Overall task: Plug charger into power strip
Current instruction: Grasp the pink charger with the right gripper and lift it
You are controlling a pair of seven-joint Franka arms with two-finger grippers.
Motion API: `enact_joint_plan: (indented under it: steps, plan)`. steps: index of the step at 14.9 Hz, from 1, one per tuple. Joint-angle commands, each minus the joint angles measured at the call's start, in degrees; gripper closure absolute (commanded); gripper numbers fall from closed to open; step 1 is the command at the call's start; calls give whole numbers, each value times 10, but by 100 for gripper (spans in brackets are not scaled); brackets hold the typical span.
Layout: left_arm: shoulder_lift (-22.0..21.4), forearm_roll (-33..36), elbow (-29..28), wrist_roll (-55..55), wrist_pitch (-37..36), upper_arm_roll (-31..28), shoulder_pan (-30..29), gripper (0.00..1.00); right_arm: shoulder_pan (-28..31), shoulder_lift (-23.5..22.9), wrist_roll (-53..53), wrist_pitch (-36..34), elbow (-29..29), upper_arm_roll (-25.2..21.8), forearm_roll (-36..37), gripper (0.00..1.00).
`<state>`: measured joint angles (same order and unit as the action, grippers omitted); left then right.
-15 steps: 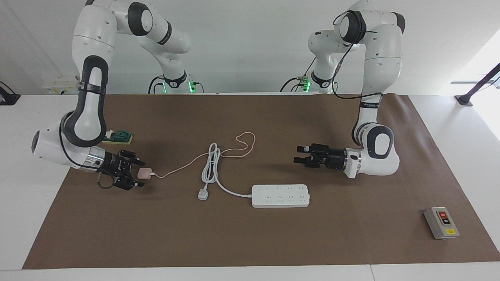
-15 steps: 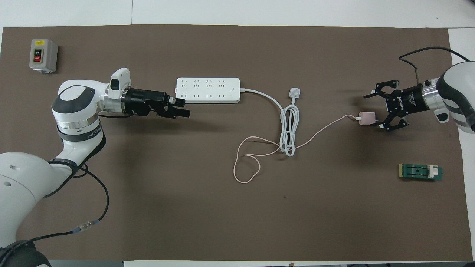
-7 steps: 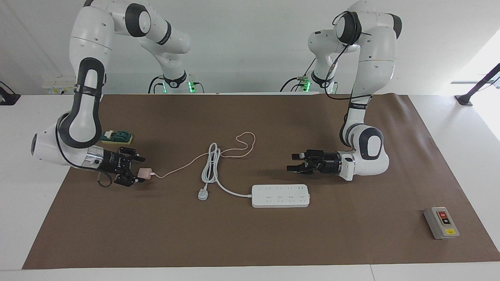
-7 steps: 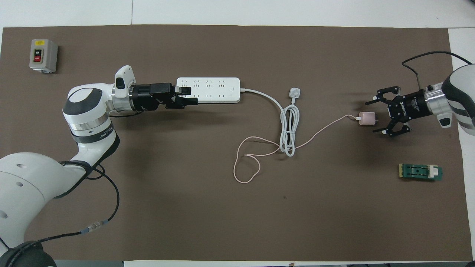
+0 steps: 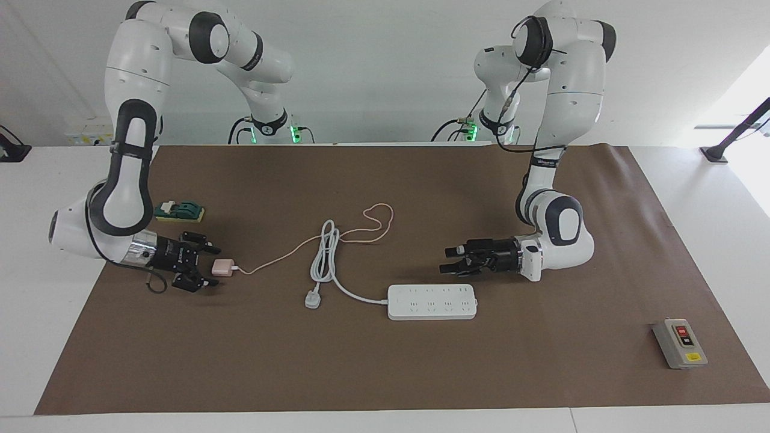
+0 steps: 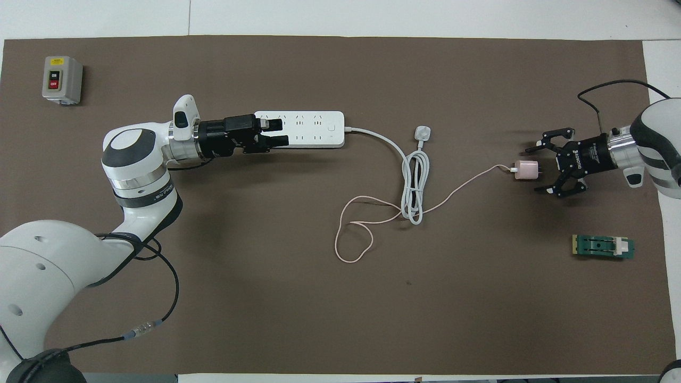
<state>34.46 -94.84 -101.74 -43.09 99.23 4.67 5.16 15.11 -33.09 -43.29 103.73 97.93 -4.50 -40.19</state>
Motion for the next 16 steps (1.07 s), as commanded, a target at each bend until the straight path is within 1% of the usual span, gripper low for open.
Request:
enact_joint_plan:
  steps: [1, 3, 4, 5, 6, 7, 8, 9, 11, 16]
  plan:
    - [-23, -24, -23, -10, 33, -8, 22, 0, 5, -3, 14, 3, -2, 4, -17, 0]
    - [-23, -48, -21, -9, 40, -8, 40, 1, 5, -3, 14, 4, -2, 4, -27, 0]
    - [-23, -51, -20, -8, 39, -7, 42, 0, 2, -2, 18, 8, 1, 4, -27, 6]
    - [-23, -54, -19, -8, 39, -7, 49, 1, 1, -3, 23, 11, 2, 3, -27, 14]
    - [-23, -59, -19, -9, 40, -7, 52, 1, 1, -3, 25, 13, 2, 4, -27, 29]
    - [-23, -66, -19, -8, 42, -8, 60, 1, 0, -3, 38, 14, 5, 4, -27, 53]
    - [-23, -67, -19, -8, 49, -8, 62, 1, 0, -3, 56, 16, 9, 4, -27, 93]
    - [-24, -67, -19, -5, 60, -7, 65, 2, 0, -3, 77, 18, 14, 3, -28, 100]
    - [-26, -67, -18, 4, 66, -8, 69, 4, 0, -3, 82, 24, 15, 3, -27, 100]
    - [-30, -67, -19, 9, 72, -7, 73, 4, -5, -1, 51, 20, 9, 3, -27, 100]
